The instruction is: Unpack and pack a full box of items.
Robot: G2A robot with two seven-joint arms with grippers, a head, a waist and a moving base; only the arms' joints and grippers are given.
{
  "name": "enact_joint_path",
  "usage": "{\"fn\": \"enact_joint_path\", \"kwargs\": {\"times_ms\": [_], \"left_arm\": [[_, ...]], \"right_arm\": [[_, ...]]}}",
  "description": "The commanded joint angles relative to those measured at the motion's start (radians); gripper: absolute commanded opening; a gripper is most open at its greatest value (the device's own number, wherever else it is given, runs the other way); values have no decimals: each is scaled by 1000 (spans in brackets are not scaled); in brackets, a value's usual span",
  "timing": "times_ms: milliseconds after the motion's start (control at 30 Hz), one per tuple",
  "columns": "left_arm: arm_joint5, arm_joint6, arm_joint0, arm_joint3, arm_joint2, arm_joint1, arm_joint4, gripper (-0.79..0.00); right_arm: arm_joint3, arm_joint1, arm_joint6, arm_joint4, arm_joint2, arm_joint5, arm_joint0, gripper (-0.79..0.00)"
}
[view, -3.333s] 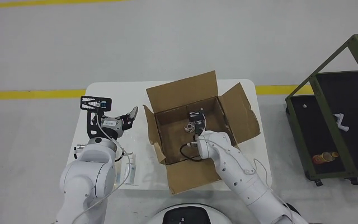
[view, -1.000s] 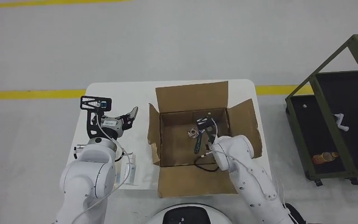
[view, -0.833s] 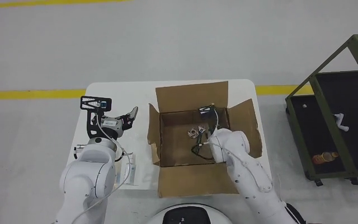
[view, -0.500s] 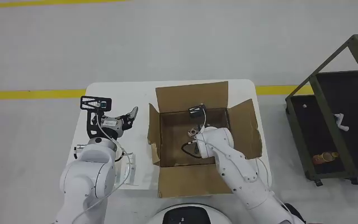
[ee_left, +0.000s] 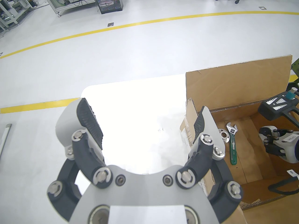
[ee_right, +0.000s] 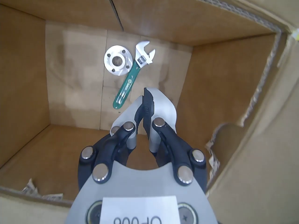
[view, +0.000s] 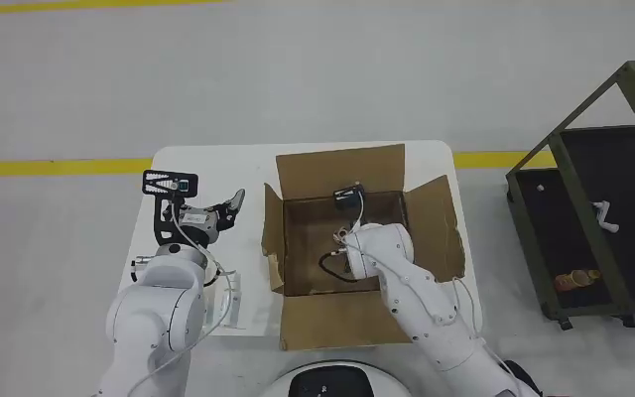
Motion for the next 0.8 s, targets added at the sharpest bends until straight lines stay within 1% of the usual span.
{"fn": "enact_joint_path", "kwargs": {"times_ms": [0, 67, 133, 333, 500, 633, 667, 700, 733, 767], "left_arm": [[0, 0, 0, 0, 0, 0, 0, 0], [0, 0, 0, 0, 0, 0, 0, 0], [0, 0, 0, 0, 0, 0, 0, 0], [0, 0, 0, 0, 0, 0, 0, 0], [0, 0, 0, 0, 0, 0, 0, 0], [0, 0, 0, 0, 0, 0, 0, 0], [0, 0, 0, 0, 0, 0, 0, 0], [0, 0, 0, 0, 0, 0, 0, 0], [0, 0, 0, 0, 0, 0, 0, 0], [0, 0, 0, 0, 0, 0, 0, 0]], "right_arm": [[38, -15, 9, 12, 24, -20, 11, -785], [61, -35, 24, 9, 42, -35, 25, -785], [89, -56, 44, -28, 56, -54, 36, -785], [156, -128, 53, -106, 88, -63, 30, -785], [182, -177, 60, -191, 122, -70, 11, -785], [182, -180, 60, -196, 126, -70, 10, -785], [182, -180, 60, -196, 126, -70, 10, -742], [182, -180, 60, -196, 126, -70, 10, -736], [182, -180, 60, -196, 126, -70, 10, -751], [182, -180, 60, -196, 126, -70, 10, -785]]}}
